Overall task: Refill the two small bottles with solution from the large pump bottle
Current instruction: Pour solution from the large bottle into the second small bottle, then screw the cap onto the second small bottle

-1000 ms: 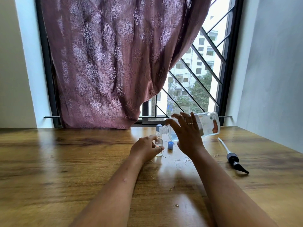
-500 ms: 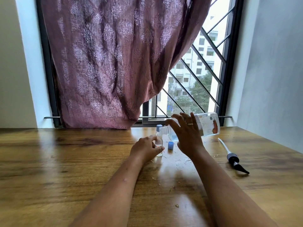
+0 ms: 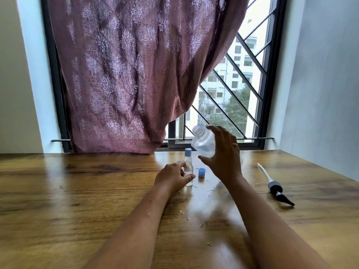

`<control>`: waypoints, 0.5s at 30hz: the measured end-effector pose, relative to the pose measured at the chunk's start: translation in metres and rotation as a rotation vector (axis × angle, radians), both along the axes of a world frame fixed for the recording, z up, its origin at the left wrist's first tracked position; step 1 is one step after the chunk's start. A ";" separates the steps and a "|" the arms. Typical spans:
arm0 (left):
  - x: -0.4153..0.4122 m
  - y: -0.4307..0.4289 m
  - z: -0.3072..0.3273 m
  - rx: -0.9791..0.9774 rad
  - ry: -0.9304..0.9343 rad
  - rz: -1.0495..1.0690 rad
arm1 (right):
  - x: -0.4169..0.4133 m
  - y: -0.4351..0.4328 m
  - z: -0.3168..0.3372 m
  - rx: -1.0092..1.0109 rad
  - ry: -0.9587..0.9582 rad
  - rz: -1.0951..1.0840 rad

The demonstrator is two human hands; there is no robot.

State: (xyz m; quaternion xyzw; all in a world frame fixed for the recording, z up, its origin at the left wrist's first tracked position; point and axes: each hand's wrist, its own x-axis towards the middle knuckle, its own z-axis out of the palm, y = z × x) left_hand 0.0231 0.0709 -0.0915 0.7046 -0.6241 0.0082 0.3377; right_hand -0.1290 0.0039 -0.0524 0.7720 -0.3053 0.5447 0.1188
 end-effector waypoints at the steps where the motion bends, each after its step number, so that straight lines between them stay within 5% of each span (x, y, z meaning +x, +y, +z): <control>1: 0.000 0.000 0.000 -0.002 0.001 -0.001 | 0.000 0.002 0.002 0.049 -0.092 0.062; 8: 0.000 0.001 -0.001 -0.003 0.021 -0.007 | -0.006 -0.006 -0.001 0.192 -0.443 0.126; 15: 0.001 0.000 -0.003 -0.004 0.032 -0.012 | -0.012 -0.021 -0.005 0.322 -0.447 0.071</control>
